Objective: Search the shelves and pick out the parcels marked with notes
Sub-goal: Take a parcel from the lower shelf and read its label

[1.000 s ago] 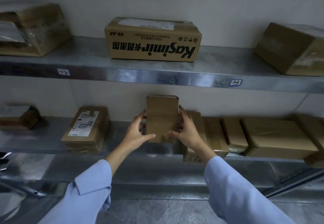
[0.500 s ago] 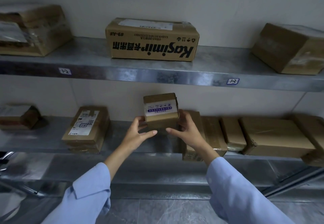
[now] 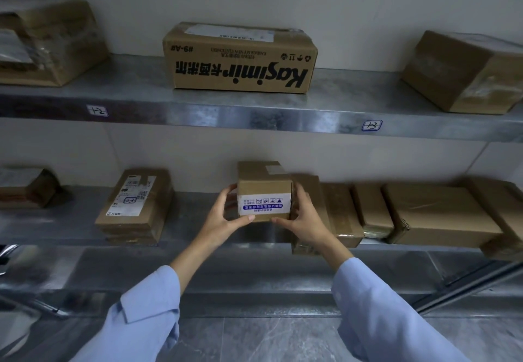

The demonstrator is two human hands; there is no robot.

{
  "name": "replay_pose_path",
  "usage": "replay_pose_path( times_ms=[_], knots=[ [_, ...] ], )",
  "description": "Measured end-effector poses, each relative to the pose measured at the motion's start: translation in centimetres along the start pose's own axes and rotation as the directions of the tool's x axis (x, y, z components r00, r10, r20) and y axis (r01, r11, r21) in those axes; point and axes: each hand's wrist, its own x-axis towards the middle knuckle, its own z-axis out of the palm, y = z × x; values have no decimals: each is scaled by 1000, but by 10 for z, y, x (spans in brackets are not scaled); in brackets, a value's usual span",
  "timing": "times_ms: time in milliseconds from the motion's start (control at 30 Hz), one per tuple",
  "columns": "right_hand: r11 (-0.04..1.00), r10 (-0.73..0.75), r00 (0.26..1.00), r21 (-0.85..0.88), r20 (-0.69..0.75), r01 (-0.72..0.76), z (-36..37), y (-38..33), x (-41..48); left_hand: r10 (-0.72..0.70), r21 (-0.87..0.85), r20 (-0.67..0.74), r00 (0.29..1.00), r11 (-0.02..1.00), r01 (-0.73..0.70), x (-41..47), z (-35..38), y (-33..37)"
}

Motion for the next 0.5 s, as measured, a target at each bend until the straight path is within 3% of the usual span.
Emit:
replay_pose_path(
  times_ms=[267, 500],
  knots=[
    [999, 36, 999, 15, 27, -36, -1, 7, -1, -32, 42, -74, 997, 999, 35, 3, 3, -13],
    [986, 18, 999, -167, -35, -23, 18, 16, 0, -16, 144, -66, 998, 989, 25, 2, 8, -30]
  ],
)
